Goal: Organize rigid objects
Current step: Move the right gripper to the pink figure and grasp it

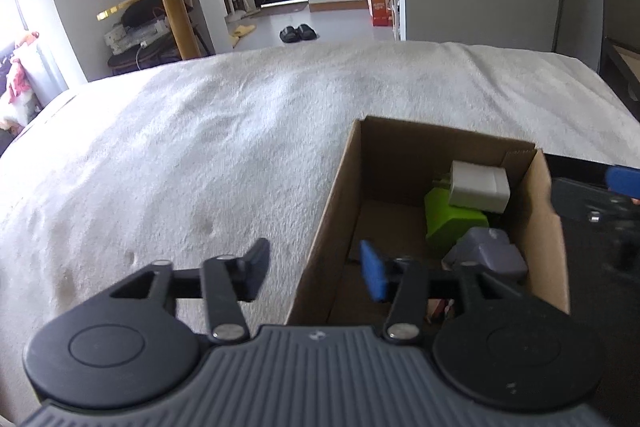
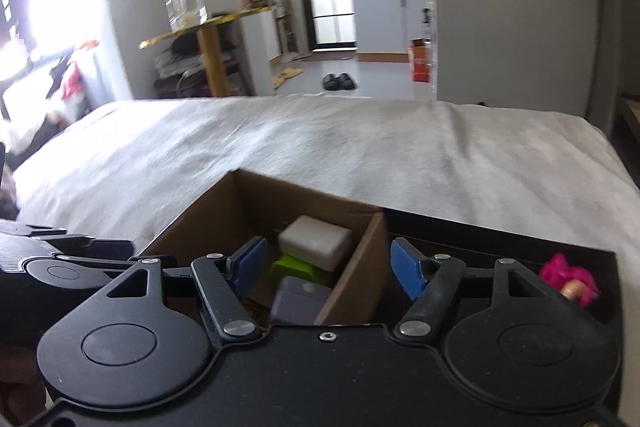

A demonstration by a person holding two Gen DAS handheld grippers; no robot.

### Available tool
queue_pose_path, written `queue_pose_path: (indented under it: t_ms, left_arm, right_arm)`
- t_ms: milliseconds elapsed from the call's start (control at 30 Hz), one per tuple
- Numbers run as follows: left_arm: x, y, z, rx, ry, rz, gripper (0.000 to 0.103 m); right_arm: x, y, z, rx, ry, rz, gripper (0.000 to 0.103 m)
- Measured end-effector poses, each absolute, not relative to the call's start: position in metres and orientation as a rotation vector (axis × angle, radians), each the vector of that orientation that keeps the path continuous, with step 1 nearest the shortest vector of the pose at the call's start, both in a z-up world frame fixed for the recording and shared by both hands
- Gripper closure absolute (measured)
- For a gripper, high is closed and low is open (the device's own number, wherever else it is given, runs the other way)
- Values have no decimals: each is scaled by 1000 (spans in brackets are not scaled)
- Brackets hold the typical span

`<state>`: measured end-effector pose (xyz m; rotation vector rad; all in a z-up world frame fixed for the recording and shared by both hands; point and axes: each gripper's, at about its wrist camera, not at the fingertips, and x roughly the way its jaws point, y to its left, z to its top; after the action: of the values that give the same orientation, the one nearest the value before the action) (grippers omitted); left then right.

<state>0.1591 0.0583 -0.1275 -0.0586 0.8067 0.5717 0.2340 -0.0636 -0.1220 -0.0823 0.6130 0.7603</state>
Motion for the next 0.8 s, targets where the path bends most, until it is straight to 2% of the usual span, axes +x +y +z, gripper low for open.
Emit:
queue_pose_path:
  t_ms: [267,800]
  left_arm:
    - [170,39,-126,2,808,563,36]
    - [204,1,-138,84,851,541,33]
  right_arm:
    - [251,-100,-136,-68,635,658,35]
    - [302,-160,-176,-37,683,462,35]
